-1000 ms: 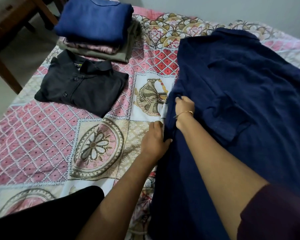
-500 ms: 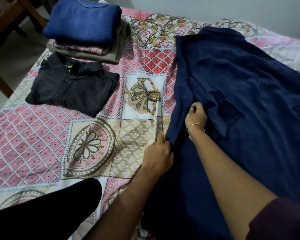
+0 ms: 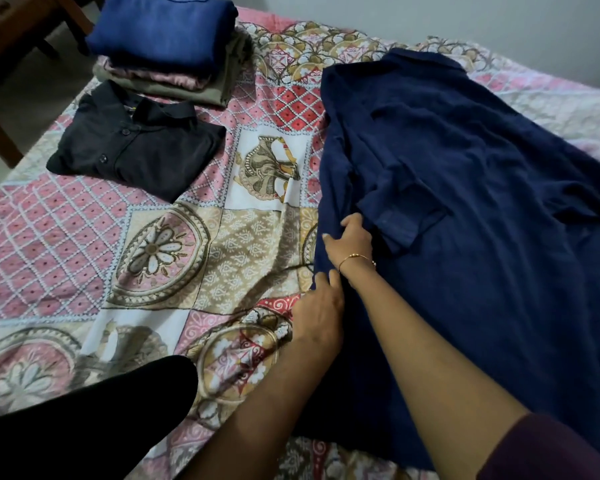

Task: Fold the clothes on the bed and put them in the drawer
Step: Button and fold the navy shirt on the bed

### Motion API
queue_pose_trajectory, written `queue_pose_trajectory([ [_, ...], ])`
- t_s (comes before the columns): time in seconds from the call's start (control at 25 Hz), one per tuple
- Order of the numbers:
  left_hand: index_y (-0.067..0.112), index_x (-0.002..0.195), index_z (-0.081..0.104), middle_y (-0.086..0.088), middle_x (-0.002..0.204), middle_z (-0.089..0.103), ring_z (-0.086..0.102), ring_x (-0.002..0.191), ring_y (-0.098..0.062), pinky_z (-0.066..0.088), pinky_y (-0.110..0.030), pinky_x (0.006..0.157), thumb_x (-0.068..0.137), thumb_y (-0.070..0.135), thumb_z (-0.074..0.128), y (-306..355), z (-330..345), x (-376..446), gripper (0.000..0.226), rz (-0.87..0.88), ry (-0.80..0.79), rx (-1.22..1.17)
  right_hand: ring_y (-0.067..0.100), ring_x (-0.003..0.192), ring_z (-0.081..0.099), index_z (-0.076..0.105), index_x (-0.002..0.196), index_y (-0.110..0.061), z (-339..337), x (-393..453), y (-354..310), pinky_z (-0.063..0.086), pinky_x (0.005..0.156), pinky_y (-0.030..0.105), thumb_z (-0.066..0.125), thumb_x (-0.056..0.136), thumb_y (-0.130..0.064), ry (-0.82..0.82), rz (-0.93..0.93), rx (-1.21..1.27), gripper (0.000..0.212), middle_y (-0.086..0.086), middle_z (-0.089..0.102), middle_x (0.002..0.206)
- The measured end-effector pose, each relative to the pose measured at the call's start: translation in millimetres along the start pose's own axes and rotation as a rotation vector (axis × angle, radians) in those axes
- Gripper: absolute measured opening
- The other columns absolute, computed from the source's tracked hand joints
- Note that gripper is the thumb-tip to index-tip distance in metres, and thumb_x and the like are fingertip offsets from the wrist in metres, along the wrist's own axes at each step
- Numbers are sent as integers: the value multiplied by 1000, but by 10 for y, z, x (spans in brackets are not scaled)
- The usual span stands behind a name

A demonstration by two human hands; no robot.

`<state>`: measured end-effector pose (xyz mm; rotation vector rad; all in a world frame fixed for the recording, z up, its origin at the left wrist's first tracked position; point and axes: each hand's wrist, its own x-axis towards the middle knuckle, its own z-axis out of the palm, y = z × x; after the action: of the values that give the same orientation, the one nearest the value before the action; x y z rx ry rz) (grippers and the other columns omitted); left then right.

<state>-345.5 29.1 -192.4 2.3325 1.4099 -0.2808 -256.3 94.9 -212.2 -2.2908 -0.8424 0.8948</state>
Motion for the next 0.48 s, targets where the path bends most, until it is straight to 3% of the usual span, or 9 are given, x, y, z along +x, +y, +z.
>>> queue_pose_trajectory([
  [0.08,9,136,24,-10,131,36,58,106,-30,39,-35,70,88,3,50,83,50,-111,55,35,-41,-7,35,107,56,53,110,1,-67,-22,144,43,85,34,54,91,-13,54,63,45,24,21,59,116],
  [0.16,9,136,24,-9,131,33,56,107,-31,37,-36,68,85,3,54,107,76,-182,59,51,-97,-31,35,110,55,51,117,-1,-112,-58,224,43,88,35,52,92,-11,96,92,150,27,21,58,120],
  [0.24,9,131,32,-9,126,38,57,103,-32,36,-37,65,83,11,57,96,150,-223,54,85,-141,-65,36,106,54,42,129,-11,-124,-157,293,41,85,36,49,93,-9,121,-30,54,37,19,51,123],
  [0.28,9,123,40,-9,120,45,58,98,-32,38,-37,65,82,19,57,57,204,-246,46,130,-71,-126,36,103,52,40,131,-16,-116,-204,362,40,82,37,48,94,-11,118,-123,-37,39,15,46,121],
  [0.36,9,96,57,-9,94,58,59,80,-30,41,-35,63,79,29,49,-51,352,-295,27,197,250,-181,34,104,48,42,130,-21,-114,-321,480,37,80,36,48,95,-27,55,-224,-115,36,8,41,117],
  [0.44,10,84,59,-10,83,58,54,75,-28,41,-37,63,81,28,44,-178,516,-327,24,117,482,-135,32,111,42,43,134,-24,-101,-413,614,40,86,38,46,95,-30,-2,-336,-343,39,11,38,125],
  [0.48,8,86,60,-11,85,58,55,74,-30,44,-38,60,83,28,42,-216,568,-336,27,24,508,-116,32,110,41,41,138,-25,-94,-482,677,42,87,40,44,96,-30,1,-397,-484,43,12,35,128],
])
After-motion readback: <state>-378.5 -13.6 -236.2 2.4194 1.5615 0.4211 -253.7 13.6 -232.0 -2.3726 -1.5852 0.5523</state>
